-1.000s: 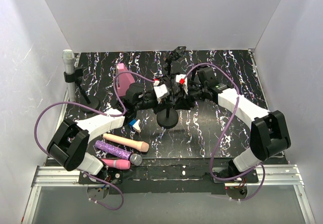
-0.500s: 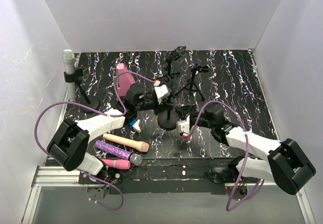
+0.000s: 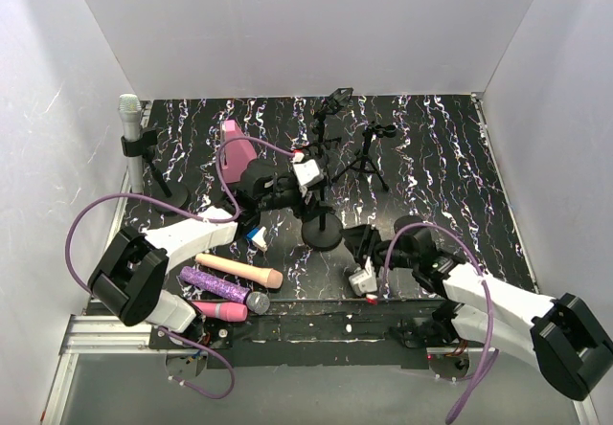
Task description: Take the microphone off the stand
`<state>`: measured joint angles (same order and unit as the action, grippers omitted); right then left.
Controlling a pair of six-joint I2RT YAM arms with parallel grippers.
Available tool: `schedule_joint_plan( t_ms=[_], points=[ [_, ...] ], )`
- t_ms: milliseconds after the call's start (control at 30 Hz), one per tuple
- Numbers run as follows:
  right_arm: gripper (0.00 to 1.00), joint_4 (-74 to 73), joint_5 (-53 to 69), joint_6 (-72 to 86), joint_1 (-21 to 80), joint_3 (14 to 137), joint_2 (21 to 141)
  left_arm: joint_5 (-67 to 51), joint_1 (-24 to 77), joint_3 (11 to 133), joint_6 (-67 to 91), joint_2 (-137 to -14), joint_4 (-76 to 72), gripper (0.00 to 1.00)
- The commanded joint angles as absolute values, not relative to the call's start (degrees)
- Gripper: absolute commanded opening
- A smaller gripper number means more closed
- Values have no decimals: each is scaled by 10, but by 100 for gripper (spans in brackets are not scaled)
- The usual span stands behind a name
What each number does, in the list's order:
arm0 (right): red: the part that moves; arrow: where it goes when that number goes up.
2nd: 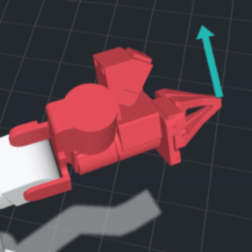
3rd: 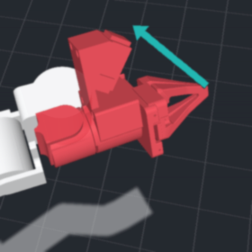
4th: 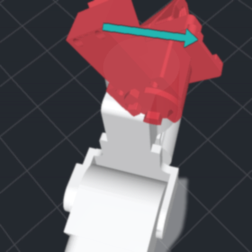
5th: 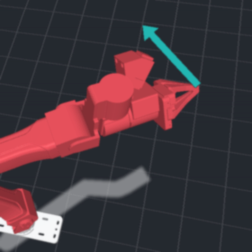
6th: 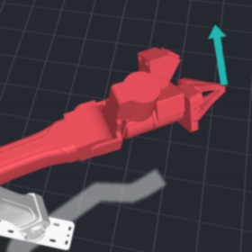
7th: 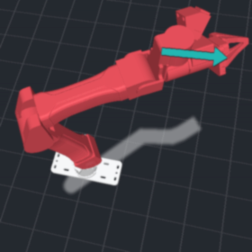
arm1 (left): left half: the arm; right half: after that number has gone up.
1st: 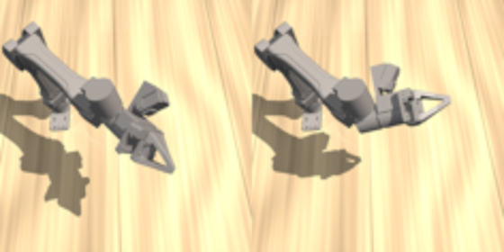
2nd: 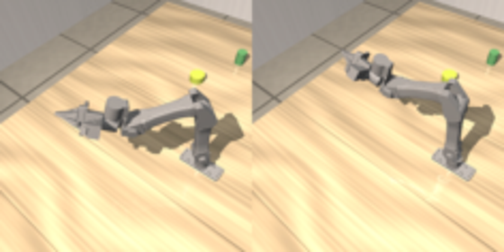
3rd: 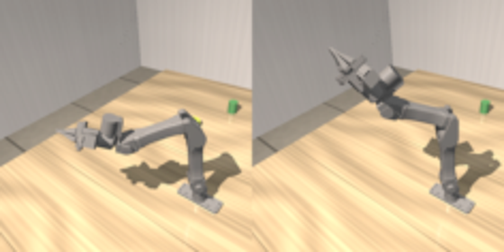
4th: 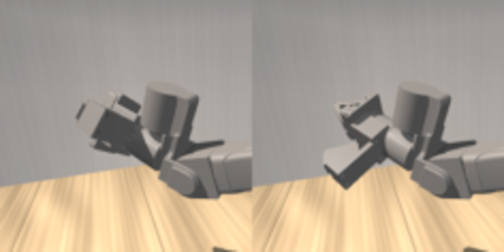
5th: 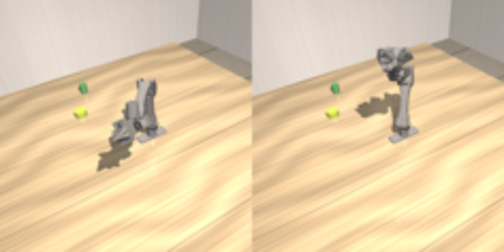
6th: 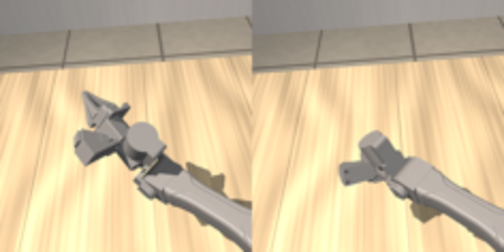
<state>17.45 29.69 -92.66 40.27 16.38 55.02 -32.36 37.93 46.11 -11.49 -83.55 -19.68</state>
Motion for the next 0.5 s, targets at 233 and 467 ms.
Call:
schedule_joint_plan(
  t_ms=[233,467],
  points=[
    [54,27,281,-904,408,151,472,-293,374,426,-193,-702,-70,98],
    [54,-31,216,-726,408,218,437,-267,369,409,-193,-613,36,98]
  ],
)
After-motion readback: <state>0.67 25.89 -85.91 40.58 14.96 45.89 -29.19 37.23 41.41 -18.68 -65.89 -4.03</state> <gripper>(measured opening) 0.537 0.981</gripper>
